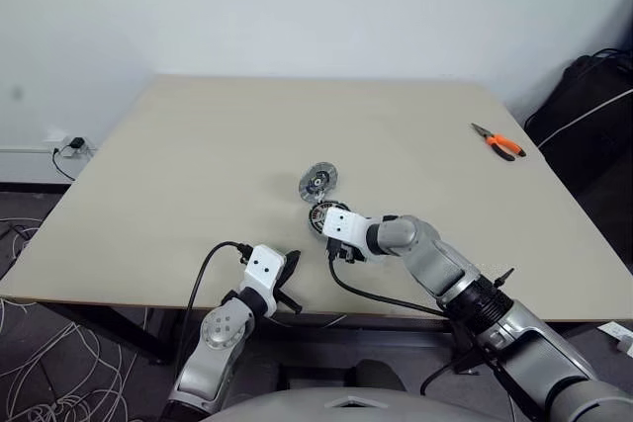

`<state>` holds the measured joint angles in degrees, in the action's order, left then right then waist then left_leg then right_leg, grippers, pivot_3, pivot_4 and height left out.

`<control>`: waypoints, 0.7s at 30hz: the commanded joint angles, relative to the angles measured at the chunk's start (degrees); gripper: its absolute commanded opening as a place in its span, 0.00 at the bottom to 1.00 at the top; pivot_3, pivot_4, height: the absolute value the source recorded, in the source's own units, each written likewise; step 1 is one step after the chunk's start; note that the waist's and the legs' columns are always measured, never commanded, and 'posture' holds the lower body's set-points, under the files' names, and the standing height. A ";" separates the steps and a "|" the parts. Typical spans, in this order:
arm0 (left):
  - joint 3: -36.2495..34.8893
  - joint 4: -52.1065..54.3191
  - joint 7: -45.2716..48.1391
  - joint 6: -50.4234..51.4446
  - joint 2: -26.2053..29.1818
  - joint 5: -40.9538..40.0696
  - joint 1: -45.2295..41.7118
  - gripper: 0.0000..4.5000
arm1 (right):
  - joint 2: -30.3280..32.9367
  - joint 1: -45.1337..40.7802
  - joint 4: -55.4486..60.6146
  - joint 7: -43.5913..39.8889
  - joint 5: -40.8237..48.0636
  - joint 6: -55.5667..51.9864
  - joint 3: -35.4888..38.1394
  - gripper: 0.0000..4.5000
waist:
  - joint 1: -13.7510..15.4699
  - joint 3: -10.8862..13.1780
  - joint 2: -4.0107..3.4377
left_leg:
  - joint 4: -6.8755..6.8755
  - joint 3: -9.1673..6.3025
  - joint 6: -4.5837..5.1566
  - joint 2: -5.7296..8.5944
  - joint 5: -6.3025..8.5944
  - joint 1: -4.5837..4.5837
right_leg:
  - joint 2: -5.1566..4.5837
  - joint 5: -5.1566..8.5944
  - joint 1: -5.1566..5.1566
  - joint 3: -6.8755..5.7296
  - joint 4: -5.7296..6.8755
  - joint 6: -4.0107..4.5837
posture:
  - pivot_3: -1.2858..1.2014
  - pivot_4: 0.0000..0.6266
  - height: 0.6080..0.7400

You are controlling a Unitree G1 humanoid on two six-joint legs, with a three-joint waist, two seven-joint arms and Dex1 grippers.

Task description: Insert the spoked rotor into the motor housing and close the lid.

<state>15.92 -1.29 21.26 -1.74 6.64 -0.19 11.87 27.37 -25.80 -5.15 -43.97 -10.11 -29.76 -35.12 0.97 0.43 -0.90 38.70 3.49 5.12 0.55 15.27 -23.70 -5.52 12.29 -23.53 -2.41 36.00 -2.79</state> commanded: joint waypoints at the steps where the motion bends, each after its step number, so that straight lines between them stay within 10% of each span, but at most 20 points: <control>1: 0.17 1.51 -0.38 -1.26 -0.82 -0.51 -0.40 0.00 | -0.11 -1.92 -2.31 -0.66 -1.31 1.37 1.16 0.49 | 0.00 -0.02 0.02 | 0.00 -0.01 0.00 0.00 0.00 0.00 | 0.00 -0.01 0.00 0.00 0.01 0.01 | 0.52 0.00 1.00; 10: 0.23 1.90 -0.60 -1.02 -1.05 -0.55 -0.38 0.00 | -0.80 -2.32 -3.34 -1.33 -2.61 2.30 1.73 0.01 | 0.11 -0.04 -0.01 | 0.03 -0.02 0.00 -0.02 0.00 0.01 | 0.03 -0.15 0.00 -0.01 0.01 0.05 | 0.52 0.00 1.00; 21: 0.34 2.43 -0.41 -0.48 -1.19 -0.79 -0.17 0.00 | -0.30 1.78 8.51 -2.92 3.00 -7.85 9.49 0.00 | 0.58 -0.02 -0.03 | 0.05 -0.03 -0.01 -0.01 0.00 -0.16 | -0.02 -0.16 -0.12 0.01 -0.02 0.05 | 0.52 0.00 1.00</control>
<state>16.17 -1.21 20.96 -1.68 5.87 -0.39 11.99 26.50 -23.95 -2.78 -46.41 -9.24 -34.45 -29.82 1.55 0.41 -0.93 38.76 3.45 5.11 0.53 15.27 -23.91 -5.55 12.13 -23.70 -2.37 35.97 -2.74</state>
